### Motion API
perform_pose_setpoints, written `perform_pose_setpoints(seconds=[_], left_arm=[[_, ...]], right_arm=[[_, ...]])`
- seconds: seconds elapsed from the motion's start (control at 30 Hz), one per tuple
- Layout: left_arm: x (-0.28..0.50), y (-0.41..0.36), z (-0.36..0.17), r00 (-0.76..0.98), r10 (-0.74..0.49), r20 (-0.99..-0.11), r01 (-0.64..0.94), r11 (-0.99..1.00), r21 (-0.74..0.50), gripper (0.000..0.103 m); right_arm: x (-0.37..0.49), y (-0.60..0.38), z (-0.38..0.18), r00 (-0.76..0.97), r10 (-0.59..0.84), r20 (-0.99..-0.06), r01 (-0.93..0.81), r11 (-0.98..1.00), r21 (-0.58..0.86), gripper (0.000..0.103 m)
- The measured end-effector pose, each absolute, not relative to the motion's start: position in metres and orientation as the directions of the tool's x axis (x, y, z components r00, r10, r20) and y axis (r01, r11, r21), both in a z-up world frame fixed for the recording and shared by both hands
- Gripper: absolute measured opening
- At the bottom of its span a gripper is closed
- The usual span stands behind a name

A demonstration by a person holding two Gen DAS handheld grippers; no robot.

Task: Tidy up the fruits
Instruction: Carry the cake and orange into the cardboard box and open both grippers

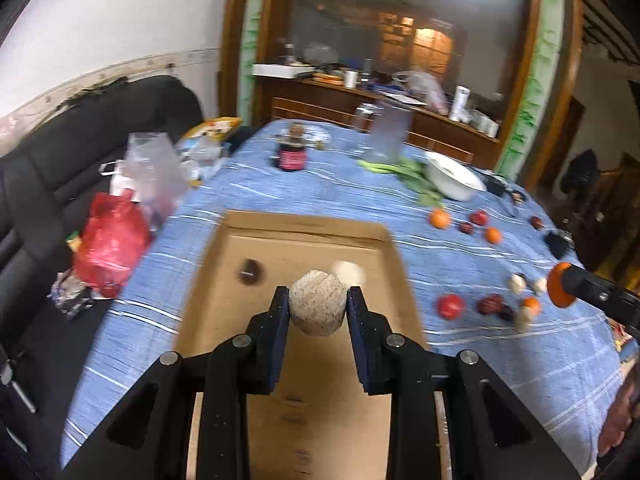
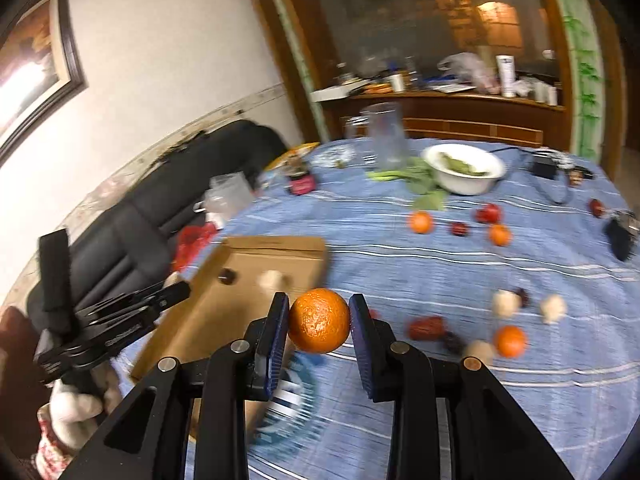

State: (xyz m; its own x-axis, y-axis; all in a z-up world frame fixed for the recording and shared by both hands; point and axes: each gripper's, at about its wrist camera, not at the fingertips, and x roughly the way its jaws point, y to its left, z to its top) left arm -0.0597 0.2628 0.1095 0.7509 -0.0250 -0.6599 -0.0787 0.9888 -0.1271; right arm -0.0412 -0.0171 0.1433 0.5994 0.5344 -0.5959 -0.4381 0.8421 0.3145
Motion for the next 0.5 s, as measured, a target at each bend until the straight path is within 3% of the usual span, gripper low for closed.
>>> perform_pose_setpoints(seconds=[0.23,0.5], left_arm=[[-0.03,0.298,0.085,0.671,0.006,-0.742,-0.138,0.984,-0.117,0.028],[-0.003,0.304,0.046,0.546,0.034,-0.837,-0.172,0.983,-0.072,0.028]], right_arm=[[-0.01,0.07,0.113,0.478,0.557,-0.679,-0.492,0.81,0.319,0.034],[0.008,0.127,0.058,0.391,0.488,-0.78,-0.506,0.822,0.261,0.034]])
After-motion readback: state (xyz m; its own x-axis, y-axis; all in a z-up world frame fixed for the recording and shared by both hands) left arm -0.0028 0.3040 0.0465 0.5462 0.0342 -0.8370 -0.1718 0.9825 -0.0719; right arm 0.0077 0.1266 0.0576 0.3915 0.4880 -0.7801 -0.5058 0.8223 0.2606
